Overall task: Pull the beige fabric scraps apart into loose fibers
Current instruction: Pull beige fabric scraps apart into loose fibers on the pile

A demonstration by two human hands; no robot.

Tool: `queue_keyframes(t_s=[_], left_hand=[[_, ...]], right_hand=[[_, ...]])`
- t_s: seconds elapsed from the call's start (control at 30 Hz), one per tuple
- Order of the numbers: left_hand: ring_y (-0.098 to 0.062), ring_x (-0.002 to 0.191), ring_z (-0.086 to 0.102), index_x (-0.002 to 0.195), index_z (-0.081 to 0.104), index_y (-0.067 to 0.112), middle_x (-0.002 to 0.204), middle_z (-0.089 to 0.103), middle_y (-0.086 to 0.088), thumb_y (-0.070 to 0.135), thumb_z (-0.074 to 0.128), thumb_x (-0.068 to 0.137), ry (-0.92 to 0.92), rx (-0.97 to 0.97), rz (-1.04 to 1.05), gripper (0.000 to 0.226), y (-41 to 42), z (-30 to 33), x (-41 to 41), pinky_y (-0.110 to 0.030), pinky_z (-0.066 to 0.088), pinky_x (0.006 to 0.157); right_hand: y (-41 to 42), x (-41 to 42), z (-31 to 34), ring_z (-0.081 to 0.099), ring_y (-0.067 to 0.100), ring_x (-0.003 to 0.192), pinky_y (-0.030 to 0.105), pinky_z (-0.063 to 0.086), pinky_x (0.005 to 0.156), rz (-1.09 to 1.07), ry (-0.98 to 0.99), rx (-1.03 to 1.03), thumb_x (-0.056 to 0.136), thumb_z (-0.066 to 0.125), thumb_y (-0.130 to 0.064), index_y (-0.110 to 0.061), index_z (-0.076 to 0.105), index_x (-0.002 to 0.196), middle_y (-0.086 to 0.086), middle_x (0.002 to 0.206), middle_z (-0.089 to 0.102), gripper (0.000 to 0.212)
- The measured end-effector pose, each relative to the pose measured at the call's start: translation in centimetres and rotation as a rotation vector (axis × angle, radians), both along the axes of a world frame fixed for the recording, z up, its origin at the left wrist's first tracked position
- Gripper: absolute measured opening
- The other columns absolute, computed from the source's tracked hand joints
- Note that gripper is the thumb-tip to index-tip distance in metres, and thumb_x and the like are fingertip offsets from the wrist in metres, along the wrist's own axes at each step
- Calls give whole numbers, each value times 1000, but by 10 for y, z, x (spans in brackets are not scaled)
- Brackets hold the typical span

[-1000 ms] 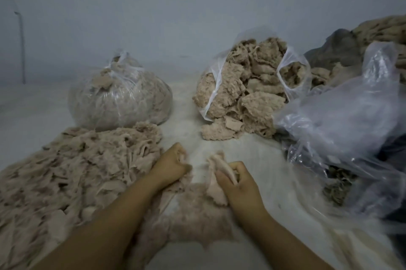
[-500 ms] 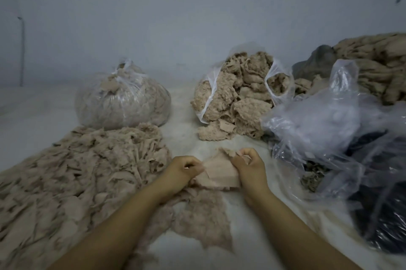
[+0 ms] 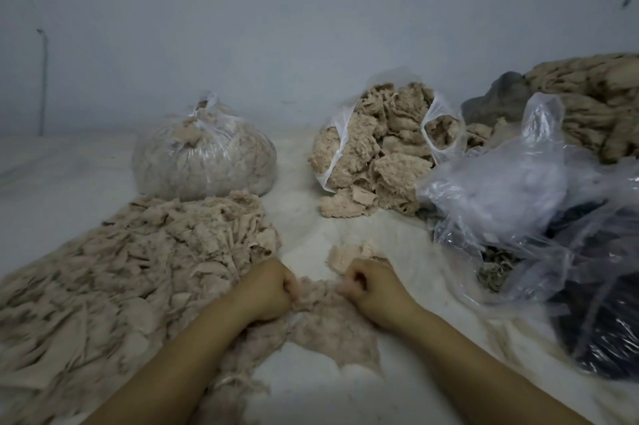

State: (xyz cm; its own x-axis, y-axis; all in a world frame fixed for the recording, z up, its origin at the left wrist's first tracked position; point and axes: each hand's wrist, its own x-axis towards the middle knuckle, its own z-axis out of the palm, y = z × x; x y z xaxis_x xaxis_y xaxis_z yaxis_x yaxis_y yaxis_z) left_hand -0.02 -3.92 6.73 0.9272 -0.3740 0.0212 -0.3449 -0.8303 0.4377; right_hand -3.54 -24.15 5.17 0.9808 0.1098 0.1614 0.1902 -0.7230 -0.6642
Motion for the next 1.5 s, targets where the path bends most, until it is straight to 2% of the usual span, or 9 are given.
queue_keyframes(t_s=[0.1, 0.2, 0.33, 0.53, 0.7, 0.83, 1.17, 1.37, 1.5], left_hand=[[-3, 112, 40, 91, 58, 25, 122, 47, 10, 18, 64, 81, -57, -296, -10, 14, -7, 7, -6, -17, 33, 91], [-5, 109, 52, 114, 50, 28, 119, 55, 10, 43, 74, 70, 233, -651, -52, 53, -20, 10, -14, -20, 42, 89], [-10, 72, 58, 85, 61, 12, 80, 63, -2, 6, 69, 83, 214, -954, -17, 10, -36, -4, -18, -20, 47, 65], [-22, 61, 53, 73, 48, 12, 66, 54, -11, 8, 60, 88, 412, -1359, 216, 20, -34, -25, -11, -30, 45, 55], [-7, 34, 23, 78, 48, 13, 43, 31, 7, 9, 52, 94, 393, -1314, 247, 17, -26, -27, -4, -16, 18, 35], [-10, 38, 37, 93, 51, 9, 45, 44, 1, 6, 49, 95, 304, -1294, 244, 4, -23, -30, -4, -21, 31, 38], [-3, 38, 41, 94, 58, 12, 51, 54, 4, 3, 43, 97, 151, -1310, 273, 17, -28, -29, -15, -13, 31, 38], [-5, 41, 39, 94, 64, 7, 58, 55, -1, -5, 45, 93, 359, -1415, 269, 23, -27, -30, -16, -16, 31, 38], [-8, 51, 53, 93, 68, 18, 72, 67, -4, 1, 66, 82, 337, -1321, 229, 20, -25, -34, -16, -18, 43, 49]], right_hand=[[8, -3, 15, 46, 2, 65, 20, 39, 66, -29, -44, 237, 91, 61, -22, -21, 48, 75, -6, 71, 51, 20], [22, -7, 24, 50, -9, 59, 6, 39, 58, 1, -74, 386, 89, 63, -12, -20, 56, 86, -5, 74, 59, 11], [34, -6, 15, 59, -5, 54, 8, 44, 52, -149, -76, 719, 83, 71, -10, -16, 55, 97, -8, 61, 66, 22], [18, -3, 1, 68, 12, 66, 23, 52, 56, -89, 227, 887, 75, 78, -27, -9, 67, 86, 3, 75, 71, 24], [17, 2, -9, 63, 16, 73, 29, 54, 64, -189, 91, 829, 78, 77, -13, -11, 62, 81, 3, 79, 67, 15], [14, 9, -8, 67, 29, 92, 46, 54, 89, -243, 106, 1169, 78, 74, -10, -8, 60, 104, 17, 102, 68, 30], [21, 8, -4, 70, 24, 89, 34, 58, 76, -154, -29, 1106, 89, 59, 3, -27, 72, 102, 10, 104, 69, 35], [8, 10, -4, 62, 31, 91, 32, 58, 79, -23, 169, 1411, 80, 30, 21, -6, 72, 104, 9, 99, 72, 56], [7, 4, -8, 58, 3, 112, 19, 49, 94, -6, 17, 1034, 83, 55, 18, -13, 70, 110, -20, 120, 59, 43]])
